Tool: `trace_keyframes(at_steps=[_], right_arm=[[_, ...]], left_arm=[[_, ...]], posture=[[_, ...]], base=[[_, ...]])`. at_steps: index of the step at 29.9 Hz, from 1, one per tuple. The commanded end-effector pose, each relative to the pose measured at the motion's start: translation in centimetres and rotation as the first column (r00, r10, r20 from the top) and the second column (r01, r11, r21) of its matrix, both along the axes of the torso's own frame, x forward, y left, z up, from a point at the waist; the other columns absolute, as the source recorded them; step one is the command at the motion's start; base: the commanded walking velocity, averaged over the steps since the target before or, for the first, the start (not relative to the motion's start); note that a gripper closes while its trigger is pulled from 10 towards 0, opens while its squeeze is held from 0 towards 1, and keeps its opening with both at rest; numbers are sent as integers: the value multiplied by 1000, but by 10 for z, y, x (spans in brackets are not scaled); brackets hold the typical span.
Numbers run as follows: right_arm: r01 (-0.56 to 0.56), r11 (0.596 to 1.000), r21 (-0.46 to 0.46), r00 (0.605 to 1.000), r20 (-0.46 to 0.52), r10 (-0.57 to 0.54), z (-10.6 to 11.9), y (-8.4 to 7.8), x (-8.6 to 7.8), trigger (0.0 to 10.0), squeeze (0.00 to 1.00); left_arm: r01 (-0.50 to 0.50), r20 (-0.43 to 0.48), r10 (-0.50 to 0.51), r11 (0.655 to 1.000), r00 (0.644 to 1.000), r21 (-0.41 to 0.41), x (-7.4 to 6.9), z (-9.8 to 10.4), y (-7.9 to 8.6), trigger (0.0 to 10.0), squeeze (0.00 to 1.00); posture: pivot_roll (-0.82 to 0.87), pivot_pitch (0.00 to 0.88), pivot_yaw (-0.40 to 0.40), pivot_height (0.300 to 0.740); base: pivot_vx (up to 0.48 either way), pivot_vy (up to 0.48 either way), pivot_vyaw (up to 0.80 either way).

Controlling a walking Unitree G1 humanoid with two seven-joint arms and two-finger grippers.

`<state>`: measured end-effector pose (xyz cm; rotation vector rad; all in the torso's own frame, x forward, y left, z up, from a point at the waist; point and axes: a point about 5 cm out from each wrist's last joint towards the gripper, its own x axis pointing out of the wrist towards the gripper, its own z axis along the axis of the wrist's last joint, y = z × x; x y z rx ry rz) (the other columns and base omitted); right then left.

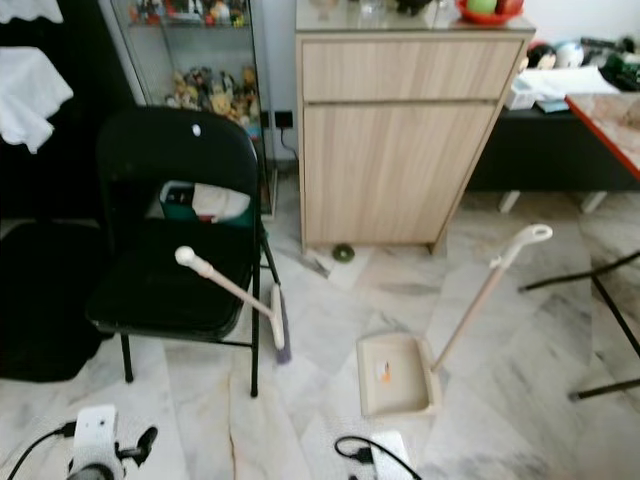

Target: Sweep floor

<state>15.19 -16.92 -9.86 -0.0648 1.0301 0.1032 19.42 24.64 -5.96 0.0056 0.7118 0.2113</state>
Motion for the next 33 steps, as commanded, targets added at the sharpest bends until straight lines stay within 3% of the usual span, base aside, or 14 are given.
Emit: trace_keyframes(at_steps=[1,13,24,33], right_arm=[[-11,1000,20,1000,-3,11,-1,6,-2,10000,0],[-15,1000,12,1000,-8,16,-2,2,-6,10000,0],[-29,999,18,1000,-9,29,-3,15,-6,10000,0],[-26,1000,8,1000,-6,26,-2,5,-4,10000,0]], left_arm=[[0,-13,1,1000,1000,20,-7,-2,6,10000,0],[17,0,-17,1000,1000,5,-5,-1,2,10000,0],[38,6,-38,999,999,20,-4,-1,-2,10000,0],[31,8,-31,999,999,12,-4,-2,-2,10000,0]], posture=[[34,37,22,740],[33,28,18,740],[33,32,11,740],[37,34,9,740]], base=[[0,0,0],[0,0,0],[0,-206,0],[0,-68,0]])
